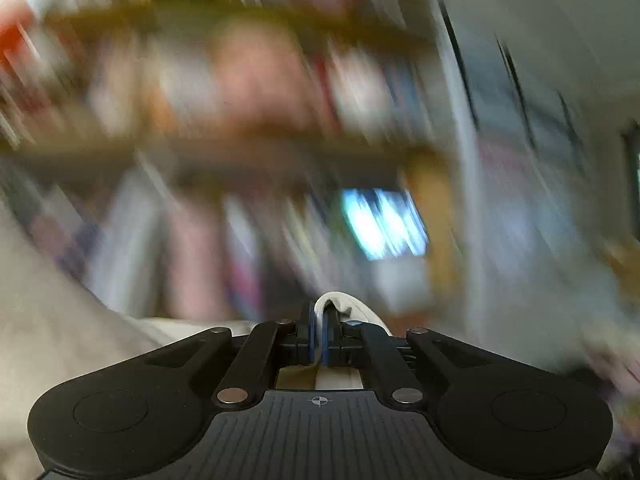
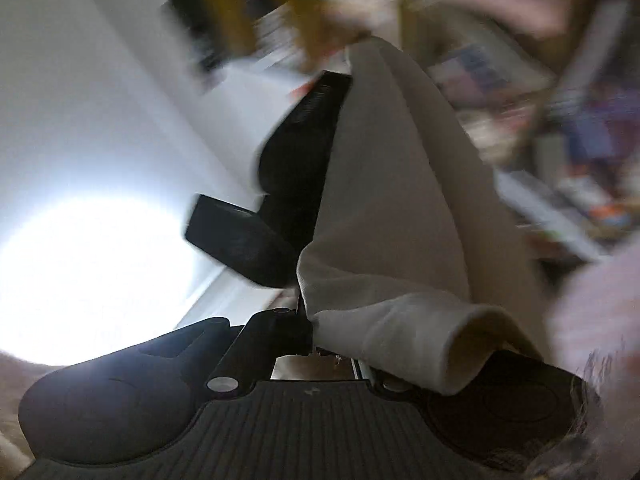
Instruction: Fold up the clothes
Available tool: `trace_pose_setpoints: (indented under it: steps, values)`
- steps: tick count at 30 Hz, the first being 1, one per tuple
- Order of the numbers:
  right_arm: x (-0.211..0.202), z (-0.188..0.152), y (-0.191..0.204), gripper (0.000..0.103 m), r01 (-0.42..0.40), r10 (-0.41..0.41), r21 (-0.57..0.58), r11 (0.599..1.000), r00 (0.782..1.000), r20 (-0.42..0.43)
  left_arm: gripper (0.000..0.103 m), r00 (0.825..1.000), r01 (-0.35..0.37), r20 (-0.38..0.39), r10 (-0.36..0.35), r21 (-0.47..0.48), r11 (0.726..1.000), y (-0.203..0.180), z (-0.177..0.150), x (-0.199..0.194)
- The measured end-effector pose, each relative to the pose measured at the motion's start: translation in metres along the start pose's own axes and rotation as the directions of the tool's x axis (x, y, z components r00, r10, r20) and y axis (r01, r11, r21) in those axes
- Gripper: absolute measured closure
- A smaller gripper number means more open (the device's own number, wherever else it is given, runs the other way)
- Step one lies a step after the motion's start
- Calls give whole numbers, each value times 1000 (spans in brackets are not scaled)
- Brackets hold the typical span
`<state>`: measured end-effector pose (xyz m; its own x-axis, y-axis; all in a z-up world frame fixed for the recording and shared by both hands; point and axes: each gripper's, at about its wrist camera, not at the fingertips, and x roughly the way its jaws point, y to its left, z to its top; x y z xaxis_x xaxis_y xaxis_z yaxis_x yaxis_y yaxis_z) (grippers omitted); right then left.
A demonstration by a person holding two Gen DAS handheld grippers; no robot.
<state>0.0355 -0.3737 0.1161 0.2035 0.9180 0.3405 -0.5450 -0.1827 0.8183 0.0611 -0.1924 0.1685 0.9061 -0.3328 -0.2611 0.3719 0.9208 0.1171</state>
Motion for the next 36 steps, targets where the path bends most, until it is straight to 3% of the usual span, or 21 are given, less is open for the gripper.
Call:
trace_pose_setpoints:
  steps: [2,3,5,6,7,8,9,10,11,13,16,19,22,24,28,33,36]
  values:
    - [-33,-8,-28,101,182,-183,66,981,983,5,92,981,133,-148,-128,29,991,-20,-18,47]
    - [-47,-13,-41,102,260,-260,98,961,966,-10,92,959,164,-242,-147,54,985,-30,-39,66]
    - [-66,-25,-61,101,402,-396,143,904,916,-67,92,901,171,-418,-115,99,980,-43,-88,85]
    - [-71,-31,-68,101,473,-462,147,869,881,-104,92,877,165,-470,-98,104,981,-44,-107,87]
    - [-75,-38,-75,91,548,-531,142,824,835,-142,90,867,147,-490,-87,85,985,-40,-119,84]
    - [-77,-42,-81,68,622,-600,118,774,781,-175,89,861,124,-501,-80,55,991,-33,-127,79]
    - [-77,-46,-86,60,681,-657,84,728,727,-198,83,855,101,-513,-74,25,995,-27,-135,73]
    - [-78,-49,-91,61,735,-710,49,677,669,-219,71,855,79,-515,-66,2,997,-20,-140,64]
    - [-79,-53,-96,61,768,-743,26,640,627,-233,66,857,57,-511,-58,-17,998,-14,-143,52]
    - [-81,-54,-104,60,784,-757,21,621,606,-244,53,862,15,-505,-40,-55,998,-2,-150,29]
    - [-69,-46,-102,58,810,-793,-46,585,559,-242,50,856,-79,-516,23,-87,993,8,-161,-5]
    - [-61,-48,-105,52,829,-840,-170,533,493,-227,41,834,-206,-543,97,-143,968,22,-178,-38]
    - [-53,-50,-107,47,833,-881,-292,470,426,-203,39,808,-302,-571,148,-186,935,36,-193,-60]
    - [-45,-53,-110,44,826,-897,-352,441,397,-192,37,791,-347,-587,172,-198,917,42,-201,-68]
    - [-32,-59,-114,41,811,-917,-428,398,361,-170,35,771,-394,-604,201,-205,896,47,-211,-75]
    - [-25,-63,-117,41,799,-951,-523,296,297,-85,35,771,-392,-600,213,-184,901,44,-210,-75]
    - [-29,-64,-121,41,803,-960,-535,264,270,-69,34,773,-390,-596,220,-173,904,43,-207,-76]
